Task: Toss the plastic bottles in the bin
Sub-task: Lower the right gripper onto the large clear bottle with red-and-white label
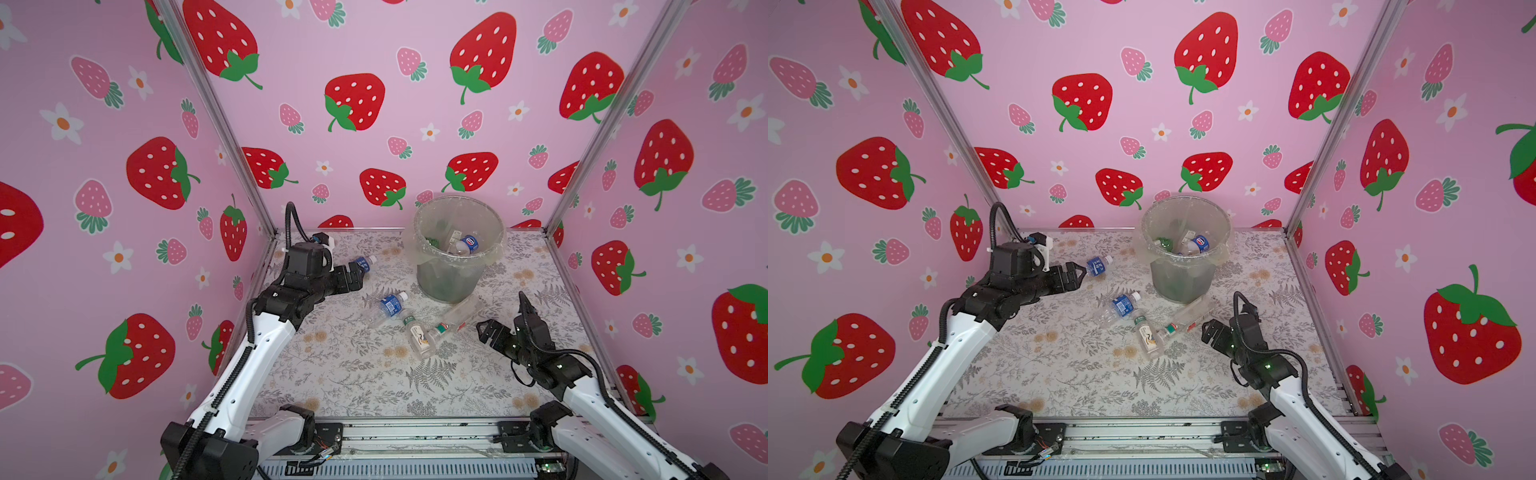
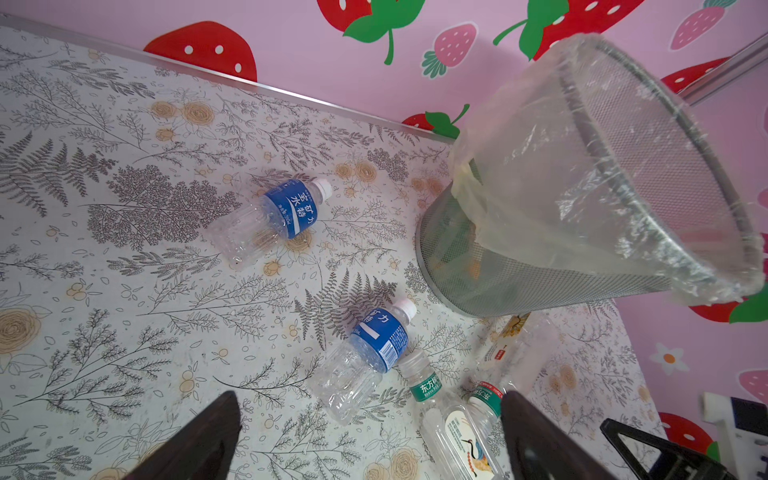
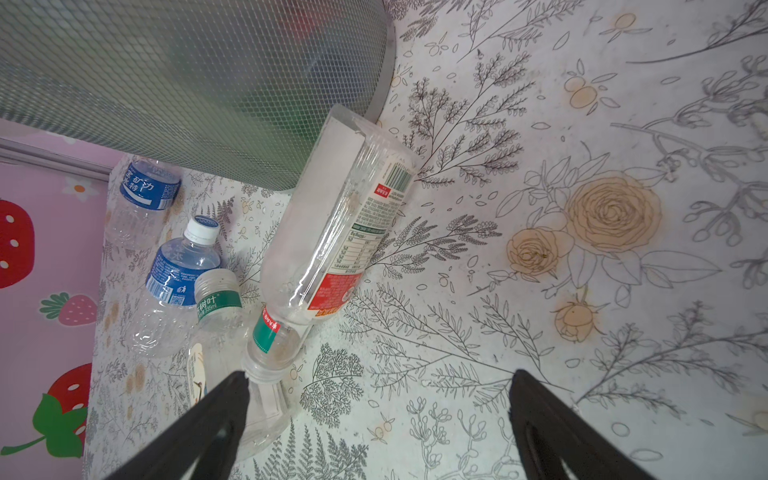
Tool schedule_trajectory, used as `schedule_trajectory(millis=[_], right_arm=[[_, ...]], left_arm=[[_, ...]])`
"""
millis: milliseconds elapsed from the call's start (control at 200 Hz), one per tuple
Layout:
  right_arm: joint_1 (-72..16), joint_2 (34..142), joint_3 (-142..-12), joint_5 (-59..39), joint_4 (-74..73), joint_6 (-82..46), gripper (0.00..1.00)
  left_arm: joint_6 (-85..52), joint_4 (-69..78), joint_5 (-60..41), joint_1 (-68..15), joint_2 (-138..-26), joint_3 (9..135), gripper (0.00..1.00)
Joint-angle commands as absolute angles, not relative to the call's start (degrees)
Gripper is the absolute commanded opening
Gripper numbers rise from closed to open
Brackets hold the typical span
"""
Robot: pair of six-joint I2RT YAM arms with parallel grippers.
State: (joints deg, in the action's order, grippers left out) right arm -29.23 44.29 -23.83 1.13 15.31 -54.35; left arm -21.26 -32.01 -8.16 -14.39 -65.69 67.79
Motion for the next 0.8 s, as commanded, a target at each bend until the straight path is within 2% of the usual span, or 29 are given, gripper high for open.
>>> schedule_trajectory(millis=[0, 795], right_arm=[[-29.3, 45.9, -23.3, 0.0, 10.9, -56.0, 0.99], [-29.3, 62.0, -24.9, -2.2, -2.8, -57.8, 0.99]], left_arm=[[-20.4, -30.9, -9.0, -14.1, -65.4, 66.7, 0.99], [-20.1, -31.7, -9.0, -14.2, -65.9, 67.1, 0.99]])
